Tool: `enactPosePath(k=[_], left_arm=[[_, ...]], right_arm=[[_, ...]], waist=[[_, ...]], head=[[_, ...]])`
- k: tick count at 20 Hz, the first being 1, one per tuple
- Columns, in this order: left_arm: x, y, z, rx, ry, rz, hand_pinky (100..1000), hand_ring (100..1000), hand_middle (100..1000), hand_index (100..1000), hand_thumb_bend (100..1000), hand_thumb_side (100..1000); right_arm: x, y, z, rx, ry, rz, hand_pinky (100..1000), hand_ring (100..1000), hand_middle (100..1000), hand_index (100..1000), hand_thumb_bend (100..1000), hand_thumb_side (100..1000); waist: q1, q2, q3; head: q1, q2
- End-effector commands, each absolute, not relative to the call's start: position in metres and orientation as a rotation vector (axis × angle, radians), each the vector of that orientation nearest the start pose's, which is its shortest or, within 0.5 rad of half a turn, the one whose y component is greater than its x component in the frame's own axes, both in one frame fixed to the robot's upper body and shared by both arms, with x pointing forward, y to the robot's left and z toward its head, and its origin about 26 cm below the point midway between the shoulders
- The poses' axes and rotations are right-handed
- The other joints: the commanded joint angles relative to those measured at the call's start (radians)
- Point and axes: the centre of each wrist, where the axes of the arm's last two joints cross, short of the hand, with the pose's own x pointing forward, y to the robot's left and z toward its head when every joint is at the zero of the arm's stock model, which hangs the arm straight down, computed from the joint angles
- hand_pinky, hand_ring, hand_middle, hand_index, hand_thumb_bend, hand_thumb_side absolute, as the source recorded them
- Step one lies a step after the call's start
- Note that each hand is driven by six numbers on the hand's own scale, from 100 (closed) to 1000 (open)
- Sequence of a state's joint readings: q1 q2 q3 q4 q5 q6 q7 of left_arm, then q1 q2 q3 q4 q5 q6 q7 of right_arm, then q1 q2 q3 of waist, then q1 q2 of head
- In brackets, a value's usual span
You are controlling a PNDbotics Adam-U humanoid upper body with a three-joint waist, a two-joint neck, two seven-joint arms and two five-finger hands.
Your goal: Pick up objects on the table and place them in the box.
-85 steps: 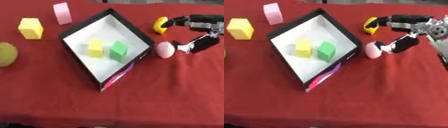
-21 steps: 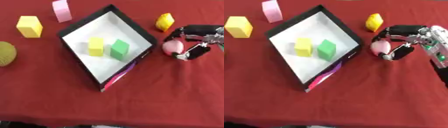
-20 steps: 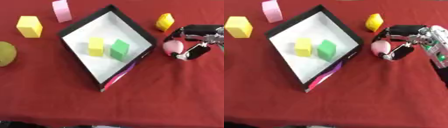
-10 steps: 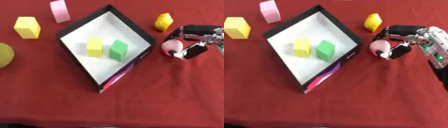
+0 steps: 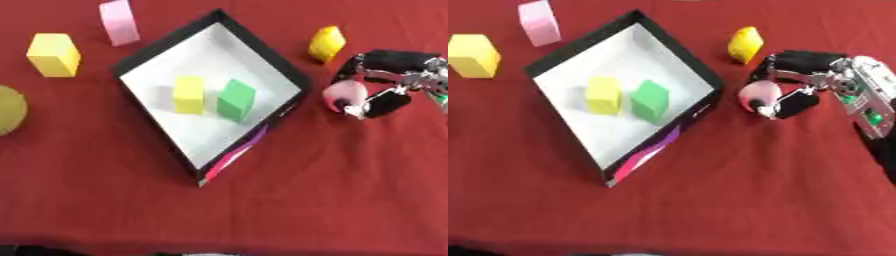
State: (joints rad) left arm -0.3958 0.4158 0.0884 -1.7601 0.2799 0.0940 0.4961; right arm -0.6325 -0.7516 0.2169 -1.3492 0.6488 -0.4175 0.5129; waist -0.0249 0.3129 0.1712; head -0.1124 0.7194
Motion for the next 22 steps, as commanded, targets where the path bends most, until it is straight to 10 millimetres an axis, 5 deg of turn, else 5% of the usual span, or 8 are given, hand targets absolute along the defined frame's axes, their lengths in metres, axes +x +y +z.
enactPosePath(k=[1, 22], left_arm=[[0.341, 0.310, 0.207, 0.354, -2.093, 0.314, 689, 827, 744, 727, 165, 732], [0.340, 0.310, 0.208, 0.361, -2.097, 0.326, 687, 828, 744, 728, 158, 735]], right_arm=[[0.396, -0.352, 0.222, -0.781, -1.471, 1.837, 772, 655, 496, 730, 117, 449], [0.381, -0.337, 0.255, -0.778, -1.659, 1.760, 711, 562, 417, 660, 100, 423]], waist=[[0.001, -0.020, 0.000], [-0.004, -0.028, 0.001]], head=[[0.001, -0.006], [0.002, -0.005]])
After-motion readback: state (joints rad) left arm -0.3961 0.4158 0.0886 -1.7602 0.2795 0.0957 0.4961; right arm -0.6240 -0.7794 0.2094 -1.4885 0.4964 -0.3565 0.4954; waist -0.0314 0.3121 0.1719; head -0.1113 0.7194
